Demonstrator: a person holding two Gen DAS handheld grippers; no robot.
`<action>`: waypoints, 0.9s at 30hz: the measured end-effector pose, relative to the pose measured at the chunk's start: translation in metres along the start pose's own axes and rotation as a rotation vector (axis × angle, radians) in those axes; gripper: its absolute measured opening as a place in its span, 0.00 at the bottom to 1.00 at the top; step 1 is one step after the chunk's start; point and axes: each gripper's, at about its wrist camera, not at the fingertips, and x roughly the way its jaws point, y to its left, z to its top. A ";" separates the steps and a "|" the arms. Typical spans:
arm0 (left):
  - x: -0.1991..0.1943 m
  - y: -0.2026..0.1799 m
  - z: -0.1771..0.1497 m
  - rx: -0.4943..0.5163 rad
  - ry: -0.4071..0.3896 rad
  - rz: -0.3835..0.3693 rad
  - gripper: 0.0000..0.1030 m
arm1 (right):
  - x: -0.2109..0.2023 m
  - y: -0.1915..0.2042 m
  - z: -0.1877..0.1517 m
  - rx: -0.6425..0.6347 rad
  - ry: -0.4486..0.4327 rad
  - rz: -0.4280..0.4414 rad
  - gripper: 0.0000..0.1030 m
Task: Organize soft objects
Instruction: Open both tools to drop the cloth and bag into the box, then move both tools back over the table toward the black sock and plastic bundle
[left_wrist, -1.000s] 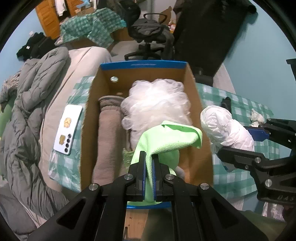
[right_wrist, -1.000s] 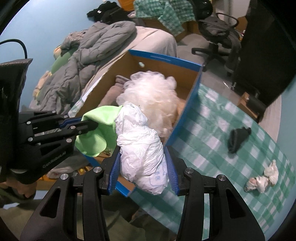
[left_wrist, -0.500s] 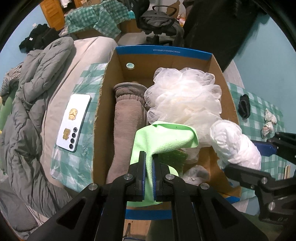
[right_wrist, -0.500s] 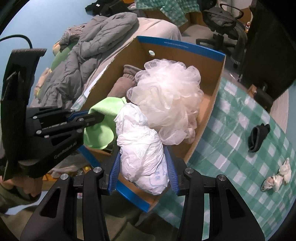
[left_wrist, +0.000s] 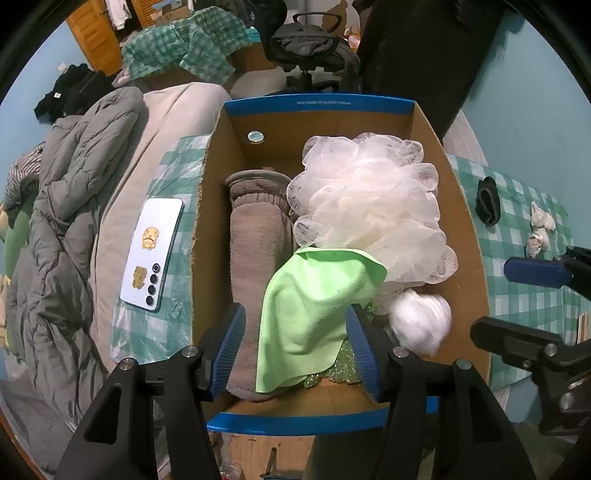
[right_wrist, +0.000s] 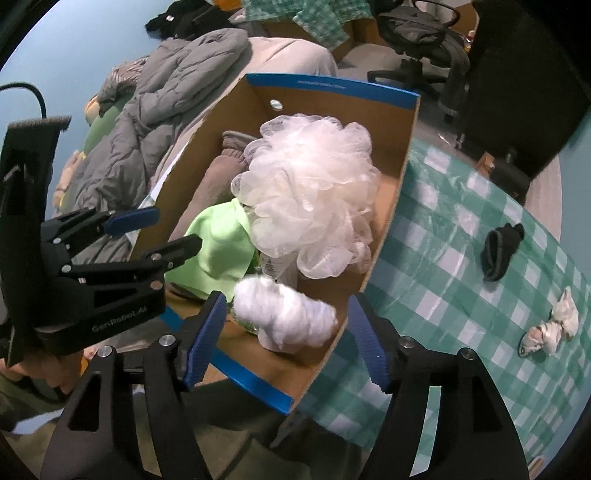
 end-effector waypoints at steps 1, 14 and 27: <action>0.000 0.000 0.000 0.000 0.001 -0.001 0.56 | -0.002 -0.002 0.000 0.008 -0.003 -0.002 0.71; -0.022 -0.015 0.005 -0.014 -0.029 -0.029 0.59 | -0.028 -0.029 -0.005 0.073 -0.043 -0.011 0.72; -0.039 -0.053 0.015 0.034 -0.061 -0.025 0.63 | -0.054 -0.074 -0.020 0.138 -0.074 -0.047 0.72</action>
